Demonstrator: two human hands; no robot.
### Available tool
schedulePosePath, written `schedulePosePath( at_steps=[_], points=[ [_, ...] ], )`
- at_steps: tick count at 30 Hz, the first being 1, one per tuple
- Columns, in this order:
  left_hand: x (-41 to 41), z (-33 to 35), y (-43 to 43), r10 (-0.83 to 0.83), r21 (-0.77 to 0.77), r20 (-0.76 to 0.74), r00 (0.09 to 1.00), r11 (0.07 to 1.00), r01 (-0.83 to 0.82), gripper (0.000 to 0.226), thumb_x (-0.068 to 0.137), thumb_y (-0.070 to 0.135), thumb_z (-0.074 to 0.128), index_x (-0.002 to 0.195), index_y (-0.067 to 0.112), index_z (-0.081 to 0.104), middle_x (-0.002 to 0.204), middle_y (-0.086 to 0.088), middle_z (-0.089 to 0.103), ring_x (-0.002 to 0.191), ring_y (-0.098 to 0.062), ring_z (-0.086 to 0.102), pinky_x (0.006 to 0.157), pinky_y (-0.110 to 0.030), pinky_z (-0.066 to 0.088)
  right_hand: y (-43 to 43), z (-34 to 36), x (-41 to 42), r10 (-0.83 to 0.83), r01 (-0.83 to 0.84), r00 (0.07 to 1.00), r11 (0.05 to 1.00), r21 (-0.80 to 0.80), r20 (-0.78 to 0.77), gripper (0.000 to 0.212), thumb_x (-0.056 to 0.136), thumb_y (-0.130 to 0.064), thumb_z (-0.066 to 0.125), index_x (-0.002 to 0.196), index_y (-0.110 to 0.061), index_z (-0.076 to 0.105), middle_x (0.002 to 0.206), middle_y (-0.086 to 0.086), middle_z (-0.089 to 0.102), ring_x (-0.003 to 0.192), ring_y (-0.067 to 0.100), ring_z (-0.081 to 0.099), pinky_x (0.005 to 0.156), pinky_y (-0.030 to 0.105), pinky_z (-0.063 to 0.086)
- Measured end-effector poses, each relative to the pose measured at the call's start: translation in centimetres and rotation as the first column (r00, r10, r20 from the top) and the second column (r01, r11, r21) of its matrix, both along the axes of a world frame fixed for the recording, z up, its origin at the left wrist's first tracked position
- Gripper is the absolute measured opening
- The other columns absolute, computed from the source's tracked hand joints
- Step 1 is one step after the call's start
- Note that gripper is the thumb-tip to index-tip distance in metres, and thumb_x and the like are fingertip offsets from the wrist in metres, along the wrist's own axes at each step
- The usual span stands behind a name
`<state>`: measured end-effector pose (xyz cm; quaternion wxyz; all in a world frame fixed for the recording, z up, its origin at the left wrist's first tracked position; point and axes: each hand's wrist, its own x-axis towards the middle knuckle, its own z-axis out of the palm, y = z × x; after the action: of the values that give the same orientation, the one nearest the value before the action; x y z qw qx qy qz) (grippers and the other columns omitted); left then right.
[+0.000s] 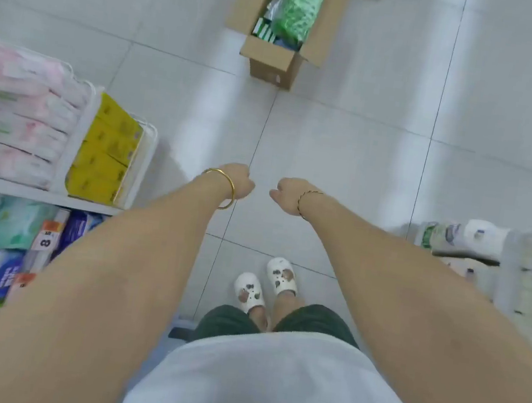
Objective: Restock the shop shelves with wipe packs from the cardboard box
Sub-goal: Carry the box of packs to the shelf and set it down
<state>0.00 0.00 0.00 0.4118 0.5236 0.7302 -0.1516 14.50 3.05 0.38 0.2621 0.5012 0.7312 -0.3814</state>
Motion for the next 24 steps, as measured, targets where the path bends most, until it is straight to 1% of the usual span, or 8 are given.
schedulePosePath(
  at_steps=[2, 5, 9, 11, 14, 16, 19, 24],
  points=[
    [0.4, -1.5, -0.5, 0.015, -0.051, 0.018, 1.0, 0.999, -0.014, 0.031, 0.094, 0.019, 0.035, 0.114, 0.002, 0.052, 0.12, -0.018, 0.057, 0.086, -0.025, 0.044, 0.077, -0.032, 0.037, -0.7, -1.9, 0.2, 0.023, -0.02, 0.999, 0.998, -0.062, 0.046, 0.04, 0.1, -0.031, 0.03, 0.123, -0.005, 0.049, 0.123, 0.012, 0.055, 0.098, 0.029, 0.051, 0.078, 0.03, 0.039],
    [1.4, -4.2, -0.7, 0.02, -0.106, 0.039, 0.999, 0.994, -0.015, 0.027, 0.093, 0.015, 0.036, 0.103, -0.002, 0.055, 0.119, -0.023, 0.058, 0.083, -0.028, 0.044, 0.072, -0.031, 0.035, -1.1, -5.1, 0.8, 0.027, -0.015, 0.996, 0.99, -0.14, 0.083, 0.038, 0.098, -0.029, 0.032, 0.116, -0.002, 0.052, 0.118, 0.014, 0.058, 0.089, 0.027, 0.046, 0.079, 0.03, 0.039],
    [1.9, -6.1, 2.8, 0.016, -0.125, 0.07, 0.997, 0.992, -0.007, 0.031, 0.094, 0.013, 0.036, 0.112, -0.001, 0.057, 0.117, -0.018, 0.06, 0.108, -0.034, 0.055, 0.086, -0.033, 0.043, 2.1, -7.0, 1.0, -0.025, 0.04, 0.996, 0.982, -0.184, 0.083, 0.036, 0.097, -0.026, 0.033, 0.116, -0.003, 0.053, 0.116, 0.012, 0.058, 0.087, 0.027, 0.047, 0.079, 0.031, 0.041],
    [1.8, -7.4, 6.1, 0.021, -0.131, 0.085, 0.996, 0.991, -0.009, 0.026, 0.093, 0.011, 0.036, 0.097, 0.001, 0.059, 0.105, -0.016, 0.062, 0.098, -0.033, 0.055, 0.079, -0.032, 0.043, 5.2, -8.0, 1.0, -0.062, 0.078, 0.995, 0.976, -0.205, 0.084, 0.033, 0.097, -0.025, 0.034, 0.114, -0.004, 0.052, 0.111, 0.012, 0.057, 0.087, 0.027, 0.047, 0.074, 0.03, 0.039],
    [1.6, -9.1, 11.8, 0.104, -0.14, 0.105, 0.989, 0.986, -0.089, 0.025, 0.09, 0.009, 0.037, 0.067, 0.01, 0.045, 0.074, -0.007, 0.05, 0.078, -0.027, 0.044, 0.062, -0.027, 0.035, 10.6, -9.3, 1.0, -0.119, 0.133, 0.99, 0.97, -0.202, 0.082, 0.021, 0.096, -0.023, 0.033, 0.099, -0.007, 0.047, 0.097, 0.009, 0.05, 0.086, 0.028, 0.047, 0.072, 0.029, 0.036],
    [1.6, -9.6, 15.9, 0.208, -0.137, 0.13, 0.969, 0.972, -0.19, 0.031, 0.089, 0.007, 0.038, 0.059, 0.012, 0.035, 0.063, -0.004, 0.038, 0.067, -0.026, 0.037, 0.057, -0.027, 0.03, 14.8, -9.7, 0.7, -0.155, 0.167, 0.985, 0.967, -0.194, 0.079, 0.027, 0.096, -0.022, 0.033, 0.108, -0.004, 0.049, 0.103, 0.012, 0.053, 0.088, 0.028, 0.049, 0.073, 0.029, 0.036],
    [1.0, -10.0, 22.2, 0.384, -0.122, 0.174, 0.907, 0.922, -0.367, 0.028, 0.089, 0.005, 0.037, 0.061, 0.01, 0.036, 0.062, -0.004, 0.035, 0.068, -0.026, 0.036, 0.067, -0.027, 0.034, 21.7, -10.0, -0.1, -0.174, 0.183, 0.982, 0.972, -0.145, 0.076, 0.035, 0.098, -0.023, 0.033, 0.121, -0.002, 0.047, 0.119, 0.015, 0.055, 0.089, 0.03, 0.05, 0.074, 0.03, 0.038],
    [-2.1, -12.6, 33.1, 0.647, -0.157, 0.227, 0.728, 0.762, -0.628, 0.015, 0.09, 0.008, 0.039, 0.076, 0.007, 0.046, 0.083, -0.013, 0.047, 0.085, -0.028, 0.047, 0.085, -0.037, 0.047, 33.4, -11.2, -3.2, -0.214, 0.217, 0.976, 0.972, -0.092, 0.04, 0.03, 0.097, -0.023, 0.033, 0.115, -0.004, 0.048, 0.104, 0.01, 0.05, 0.086, 0.028, 0.045, 0.073, 0.031, 0.036]
  ],
)
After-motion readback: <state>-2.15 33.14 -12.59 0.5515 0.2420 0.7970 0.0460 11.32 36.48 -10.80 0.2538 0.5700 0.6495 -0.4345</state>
